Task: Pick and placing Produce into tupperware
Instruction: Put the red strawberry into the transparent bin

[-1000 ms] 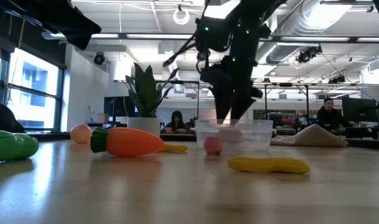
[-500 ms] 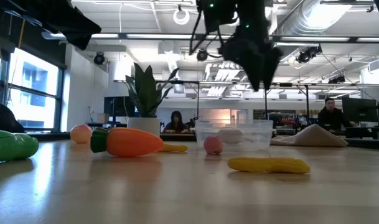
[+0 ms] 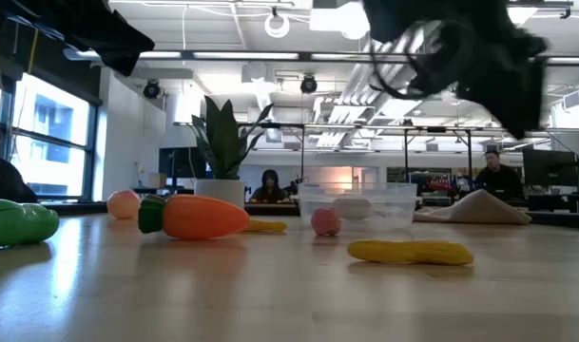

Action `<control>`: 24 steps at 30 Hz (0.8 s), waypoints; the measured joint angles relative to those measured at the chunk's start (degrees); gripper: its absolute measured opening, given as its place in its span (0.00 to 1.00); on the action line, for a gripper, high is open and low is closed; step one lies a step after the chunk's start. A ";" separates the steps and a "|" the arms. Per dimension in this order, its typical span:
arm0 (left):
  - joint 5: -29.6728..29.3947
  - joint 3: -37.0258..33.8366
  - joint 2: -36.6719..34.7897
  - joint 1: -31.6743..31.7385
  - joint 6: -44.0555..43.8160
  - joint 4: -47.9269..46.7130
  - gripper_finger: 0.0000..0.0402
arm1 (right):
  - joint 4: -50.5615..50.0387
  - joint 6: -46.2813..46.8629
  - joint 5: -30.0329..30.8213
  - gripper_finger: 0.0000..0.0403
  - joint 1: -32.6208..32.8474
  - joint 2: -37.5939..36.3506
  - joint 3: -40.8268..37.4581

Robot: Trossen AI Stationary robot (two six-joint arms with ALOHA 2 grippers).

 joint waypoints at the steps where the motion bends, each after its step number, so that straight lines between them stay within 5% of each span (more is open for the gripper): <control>1: 0.00 0.00 0.00 0.00 0.00 0.00 0.02 | 0.13 1.78 -1.40 0.60 1.61 -0.42 -1.80; 13: -0.02 0.00 0.00 0.00 0.00 0.00 0.02 | 3.35 25.47 -16.93 0.60 19.63 -3.27 -10.02; 24: -0.02 0.00 0.00 0.00 0.00 0.00 0.02 | 14.13 27.54 -5.63 0.60 26.95 -4.15 -10.02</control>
